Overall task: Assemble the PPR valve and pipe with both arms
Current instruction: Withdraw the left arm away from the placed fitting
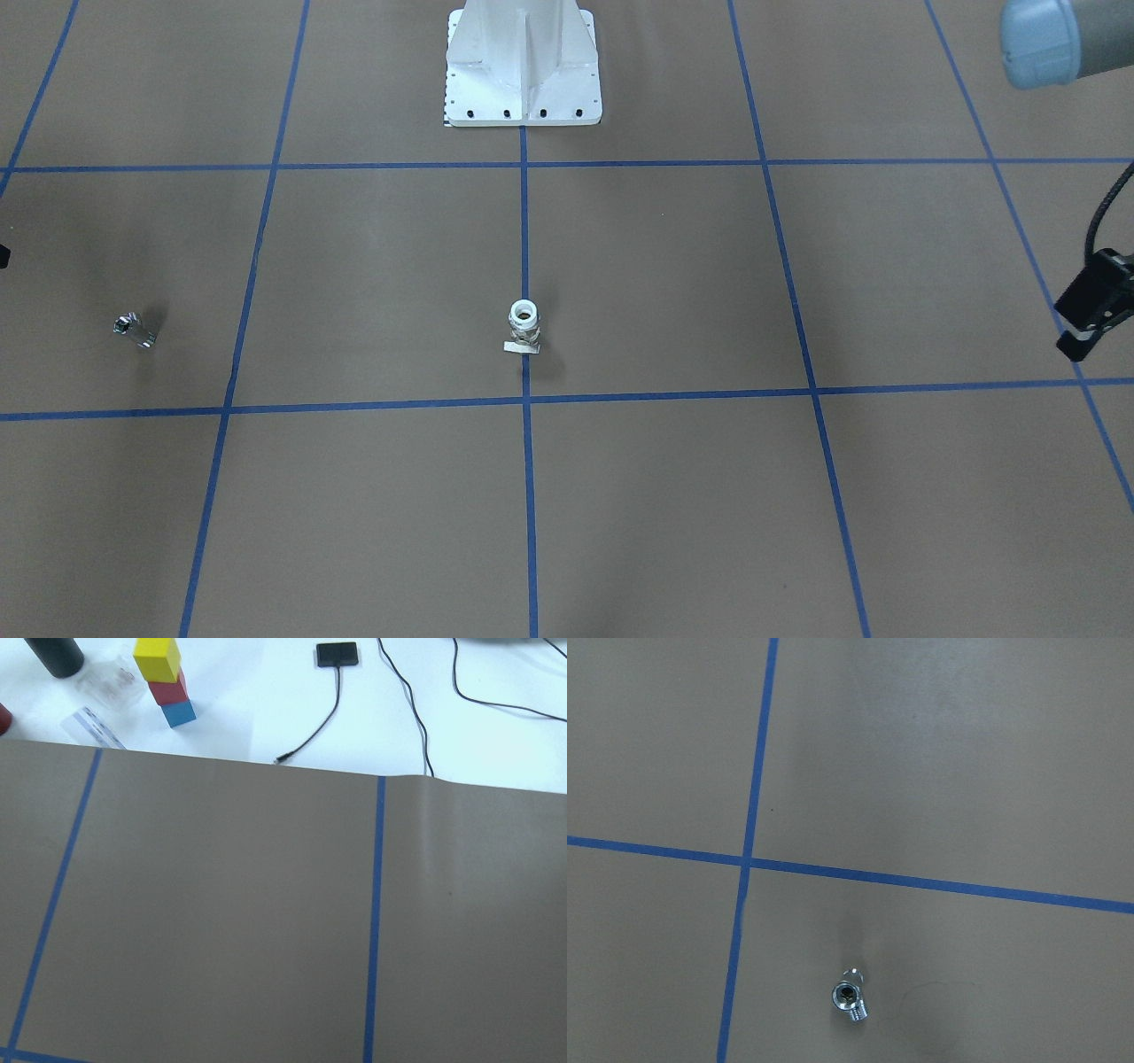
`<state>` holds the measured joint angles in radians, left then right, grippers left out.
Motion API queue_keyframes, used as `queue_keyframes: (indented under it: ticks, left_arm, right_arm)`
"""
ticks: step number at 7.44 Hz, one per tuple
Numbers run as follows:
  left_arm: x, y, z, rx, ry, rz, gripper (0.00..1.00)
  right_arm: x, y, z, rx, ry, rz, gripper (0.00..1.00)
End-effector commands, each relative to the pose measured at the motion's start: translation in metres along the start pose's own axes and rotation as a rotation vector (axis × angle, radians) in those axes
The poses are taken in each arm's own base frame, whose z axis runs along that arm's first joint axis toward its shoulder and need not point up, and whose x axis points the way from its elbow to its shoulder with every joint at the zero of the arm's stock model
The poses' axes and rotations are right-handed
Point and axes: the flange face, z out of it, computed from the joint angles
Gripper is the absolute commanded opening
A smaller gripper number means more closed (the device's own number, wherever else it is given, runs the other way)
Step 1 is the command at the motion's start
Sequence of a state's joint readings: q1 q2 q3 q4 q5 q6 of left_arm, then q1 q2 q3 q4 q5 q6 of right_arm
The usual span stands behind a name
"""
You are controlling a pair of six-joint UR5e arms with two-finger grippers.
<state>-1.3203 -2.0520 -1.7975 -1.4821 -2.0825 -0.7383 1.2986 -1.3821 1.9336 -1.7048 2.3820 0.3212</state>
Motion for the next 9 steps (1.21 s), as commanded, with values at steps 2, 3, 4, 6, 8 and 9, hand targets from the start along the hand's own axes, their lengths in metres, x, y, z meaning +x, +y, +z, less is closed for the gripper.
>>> queue_keyframes:
  ticks: [2,3,4,6,8,9]
  left_arm:
    - [-0.058,0.033,0.0,0.0,-0.014,-0.036,1.0]
    - [-0.063,0.025,0.007,-0.005,-0.025,-0.047,1.0]
    - [-0.068,0.012,0.028,-0.039,-0.051,-0.071,1.0]
    - [-0.076,0.006,0.061,-0.07,-0.047,-0.085,1.0]
    - [-0.071,0.02,0.098,-0.148,-0.045,-0.068,1.0]
    - [-0.06,0.033,0.112,-0.174,-0.037,0.018,1.0]
  right_arm:
    - [-0.074,-0.02,0.015,-0.004,-0.013,0.05,1.0]
    - [-0.081,-0.02,0.023,-0.01,-0.001,0.041,1.0]
    - [-0.09,-0.017,0.033,-0.023,0.007,0.032,1.0]
    - [-0.09,-0.013,0.037,-0.03,0.01,0.043,1.0]
    - [-0.098,-0.009,0.06,-0.069,0.017,0.029,1.0]
    - [-0.093,-0.011,0.083,-0.098,0.038,0.033,1.0]
